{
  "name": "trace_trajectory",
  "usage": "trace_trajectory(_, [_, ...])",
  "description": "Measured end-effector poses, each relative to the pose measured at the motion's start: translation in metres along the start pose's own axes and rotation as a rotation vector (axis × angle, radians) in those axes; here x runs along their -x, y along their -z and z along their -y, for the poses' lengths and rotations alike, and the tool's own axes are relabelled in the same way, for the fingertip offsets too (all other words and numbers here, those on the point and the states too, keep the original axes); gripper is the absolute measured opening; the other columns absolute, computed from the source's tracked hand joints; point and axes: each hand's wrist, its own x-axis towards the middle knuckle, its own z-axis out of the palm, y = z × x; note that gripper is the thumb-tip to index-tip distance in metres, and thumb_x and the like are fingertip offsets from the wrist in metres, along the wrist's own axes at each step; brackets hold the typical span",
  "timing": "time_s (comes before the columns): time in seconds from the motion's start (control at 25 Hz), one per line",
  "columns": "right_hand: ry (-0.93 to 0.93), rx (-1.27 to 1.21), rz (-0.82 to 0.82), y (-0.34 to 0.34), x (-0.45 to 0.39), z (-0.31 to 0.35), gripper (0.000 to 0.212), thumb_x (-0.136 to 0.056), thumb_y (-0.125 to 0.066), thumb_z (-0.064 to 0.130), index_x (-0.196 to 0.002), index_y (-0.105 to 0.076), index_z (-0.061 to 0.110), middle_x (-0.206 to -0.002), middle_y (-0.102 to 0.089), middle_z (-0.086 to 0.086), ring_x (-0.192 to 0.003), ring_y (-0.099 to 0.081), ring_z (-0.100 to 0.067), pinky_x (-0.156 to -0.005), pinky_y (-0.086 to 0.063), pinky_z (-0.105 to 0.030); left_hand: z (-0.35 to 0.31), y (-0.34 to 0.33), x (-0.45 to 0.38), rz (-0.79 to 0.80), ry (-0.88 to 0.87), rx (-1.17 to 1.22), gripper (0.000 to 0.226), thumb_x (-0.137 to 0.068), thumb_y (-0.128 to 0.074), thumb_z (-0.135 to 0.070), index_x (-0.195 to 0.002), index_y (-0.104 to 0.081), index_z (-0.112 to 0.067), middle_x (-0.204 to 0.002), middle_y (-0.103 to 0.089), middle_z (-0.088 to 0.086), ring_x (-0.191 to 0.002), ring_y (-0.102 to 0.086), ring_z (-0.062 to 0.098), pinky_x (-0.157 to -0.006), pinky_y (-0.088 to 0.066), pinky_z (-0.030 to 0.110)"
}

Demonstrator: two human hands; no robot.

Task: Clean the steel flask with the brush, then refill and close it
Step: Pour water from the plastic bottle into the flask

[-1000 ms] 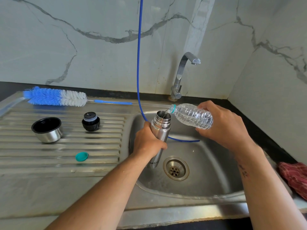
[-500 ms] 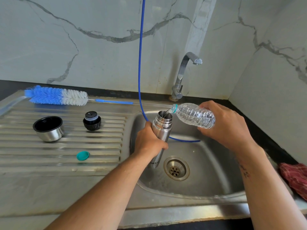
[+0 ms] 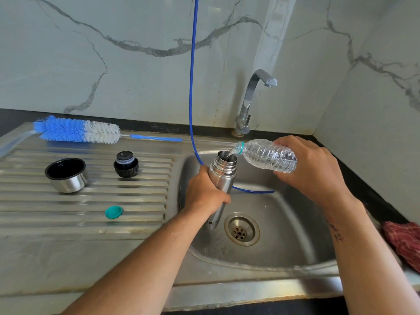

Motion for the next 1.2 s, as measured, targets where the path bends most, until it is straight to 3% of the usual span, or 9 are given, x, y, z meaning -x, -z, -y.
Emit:
trace_trajectory(0.64, [0.020,0.025,-0.070,-0.0027,-0.0008,-0.0075,0.053,-0.078,-0.083,0.027,-0.126,-0.061,0.029,-0.112,-0.069,0.004,-0.099,-0.064,-0.027,-0.087,-0.044,-0.044,0.0005,-0.0003,-0.0001,0.001,-0.003,-0.001,0.068,-0.060,-0.096,-0.014,-0.111,-0.052,-0.023,-0.101,-0.062,-0.007,-0.090,-0.060,0.016,-0.071,-0.044,0.028])
trace_trajectory(1.2, [0.034,-0.008,-0.108,0.0001,-0.0004,-0.0082,0.050,-0.079,-0.084,0.027,-0.125,-0.063,0.024,-0.112,-0.070,0.001,-0.101,-0.065,-0.031,-0.086,-0.048,-0.050,0.0000,-0.0009,0.0003,0.007,-0.007,-0.002,0.068,-0.059,-0.095,-0.013,-0.113,-0.054,-0.021,-0.100,-0.060,-0.007,-0.090,-0.060,0.016,-0.071,-0.043,0.028])
